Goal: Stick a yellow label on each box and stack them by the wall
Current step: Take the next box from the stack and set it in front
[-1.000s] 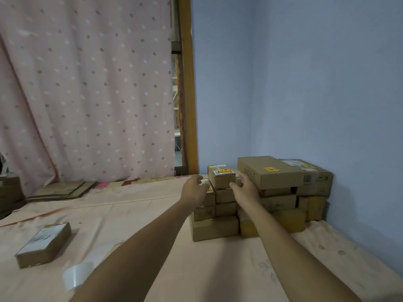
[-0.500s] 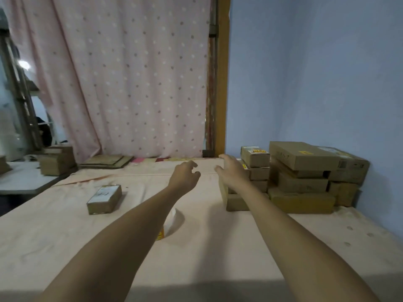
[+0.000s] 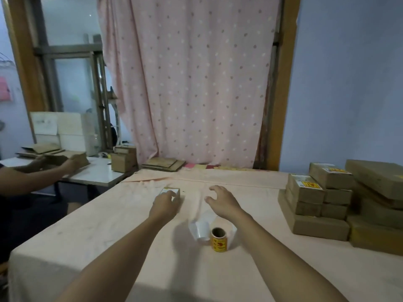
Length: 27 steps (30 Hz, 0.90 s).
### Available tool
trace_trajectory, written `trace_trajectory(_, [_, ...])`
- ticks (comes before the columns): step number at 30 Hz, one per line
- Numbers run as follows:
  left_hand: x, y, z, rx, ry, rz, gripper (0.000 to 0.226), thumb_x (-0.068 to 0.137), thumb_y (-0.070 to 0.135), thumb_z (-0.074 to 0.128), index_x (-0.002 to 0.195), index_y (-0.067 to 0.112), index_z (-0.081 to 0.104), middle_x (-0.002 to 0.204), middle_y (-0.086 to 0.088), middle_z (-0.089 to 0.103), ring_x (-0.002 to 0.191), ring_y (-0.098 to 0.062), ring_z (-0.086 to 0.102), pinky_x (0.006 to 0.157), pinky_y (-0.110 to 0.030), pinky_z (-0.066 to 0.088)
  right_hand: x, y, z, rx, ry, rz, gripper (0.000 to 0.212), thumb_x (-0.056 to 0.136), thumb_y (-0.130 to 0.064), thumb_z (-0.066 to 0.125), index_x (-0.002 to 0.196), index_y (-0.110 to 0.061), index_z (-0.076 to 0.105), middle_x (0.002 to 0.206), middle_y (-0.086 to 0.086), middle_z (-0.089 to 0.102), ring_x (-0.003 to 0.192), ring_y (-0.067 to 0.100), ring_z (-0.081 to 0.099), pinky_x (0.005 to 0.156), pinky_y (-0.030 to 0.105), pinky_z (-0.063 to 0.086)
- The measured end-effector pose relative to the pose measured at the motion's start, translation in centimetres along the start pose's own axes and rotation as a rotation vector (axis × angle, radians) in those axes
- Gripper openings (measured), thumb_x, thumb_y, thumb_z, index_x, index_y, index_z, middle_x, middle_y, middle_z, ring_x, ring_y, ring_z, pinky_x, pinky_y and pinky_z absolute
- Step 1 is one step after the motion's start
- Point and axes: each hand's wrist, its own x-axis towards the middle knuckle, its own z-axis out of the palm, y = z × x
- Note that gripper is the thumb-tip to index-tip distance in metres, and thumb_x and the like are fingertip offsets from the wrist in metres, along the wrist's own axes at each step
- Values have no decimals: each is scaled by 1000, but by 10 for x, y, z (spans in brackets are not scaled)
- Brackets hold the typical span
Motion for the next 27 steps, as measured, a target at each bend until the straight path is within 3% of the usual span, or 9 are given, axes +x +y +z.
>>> trace_trajectory(4, [7,-51,-10,-16,-19,-108,32,94,23,51,121,12,64,124,-9,64,112,-29,58,85,-34,48,14,-17,46,15,-94,-1,56,99,-40,54,150,-21,43,157,-1,39,140,22,42,108,35,37])
trace_trajectory(7, [11,-77,-10,-62,12,-157,32,97,26,51,124,13,62,127,-9,63,113,-26,59,86,-32,49,22,-25,76,2,-148,3,56,98,-36,55,150,-19,43,156,1,41,139,21,43,105,33,38])
trace_trajectory(11, [17,-100,-3,-188,1,-238,48,97,31,54,140,10,50,140,-13,54,126,-28,53,102,-39,46,29,-35,109,31,-204,1,52,95,-31,56,145,-21,47,148,1,51,132,21,49,95,29,41])
trace_trajectory(14, [23,-110,5,-269,-8,-289,54,98,30,54,147,9,43,148,-14,48,134,-30,47,108,-40,41,34,-45,131,87,-246,28,54,90,-34,58,143,-27,47,139,-1,59,121,22,57,96,33,47])
trace_trajectory(18, [30,-118,15,-359,-46,-342,57,97,23,51,151,11,37,155,-9,41,139,-27,42,109,-37,38,51,-46,161,127,-251,74,74,78,-44,53,148,-28,33,139,0,57,116,25,58,96,43,51])
trace_trajectory(21, [34,-118,23,-408,-52,-328,60,97,25,53,153,11,36,158,-7,38,142,-25,39,112,-37,34,55,-48,174,202,-189,134,78,77,-40,54,150,-24,28,142,2,53,119,27,56,89,37,51])
trace_trajectory(24, [36,-111,28,-479,-66,-321,53,91,22,52,144,20,49,148,-1,51,131,-22,52,109,-37,41,56,-50,181,315,-169,229,68,83,-36,59,145,-23,33,135,1,58,113,24,60,76,31,48])
trace_trajectory(27, [37,-106,36,-544,-83,-299,48,83,9,48,127,26,58,129,5,63,110,-14,61,92,-31,50,59,-51,189,407,-179,266,66,80,-38,59,143,-31,39,122,-5,67,105,17,64,82,30,53])
